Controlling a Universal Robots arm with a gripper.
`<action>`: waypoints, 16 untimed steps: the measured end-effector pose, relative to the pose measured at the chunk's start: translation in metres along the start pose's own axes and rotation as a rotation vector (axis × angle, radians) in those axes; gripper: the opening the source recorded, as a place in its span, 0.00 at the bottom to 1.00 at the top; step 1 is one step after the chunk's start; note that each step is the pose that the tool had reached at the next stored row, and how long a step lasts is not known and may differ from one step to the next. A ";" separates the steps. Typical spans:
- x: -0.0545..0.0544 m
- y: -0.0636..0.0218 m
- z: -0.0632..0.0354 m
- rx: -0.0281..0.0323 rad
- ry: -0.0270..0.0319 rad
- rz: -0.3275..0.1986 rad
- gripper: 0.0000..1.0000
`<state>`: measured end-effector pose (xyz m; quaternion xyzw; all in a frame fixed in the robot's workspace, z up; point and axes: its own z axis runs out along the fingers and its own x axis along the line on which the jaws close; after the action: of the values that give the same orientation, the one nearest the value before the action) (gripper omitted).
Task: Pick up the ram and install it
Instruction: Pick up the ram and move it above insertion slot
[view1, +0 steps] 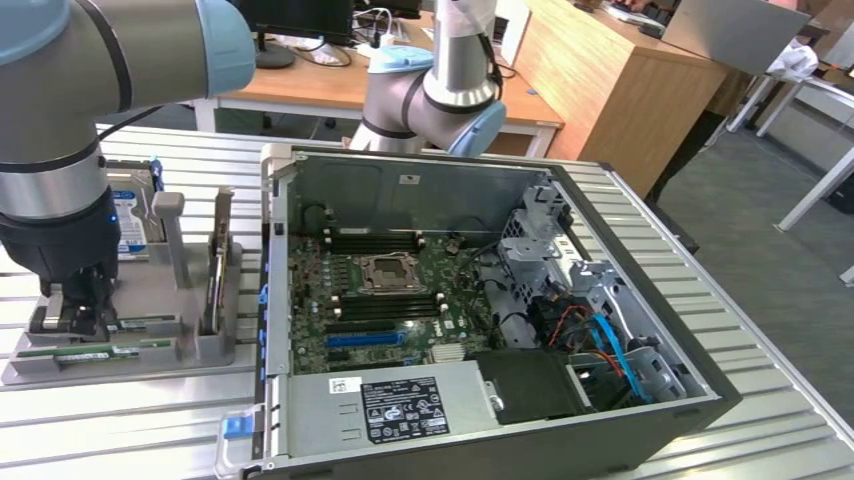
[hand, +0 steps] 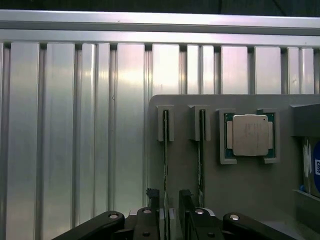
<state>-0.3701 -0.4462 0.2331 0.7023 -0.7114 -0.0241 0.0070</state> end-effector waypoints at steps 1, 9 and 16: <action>0.000 0.0000 0.0000 0.0000 -0.0001 0.000 0.30; 0.000 -0.0043 -0.0001 0.0000 -0.0006 -0.004 0.30; 0.000 -0.0050 -0.0001 -0.0005 0.0001 -0.022 0.30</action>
<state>-0.3651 -0.4462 0.2329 0.7103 -0.7035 -0.0243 0.0070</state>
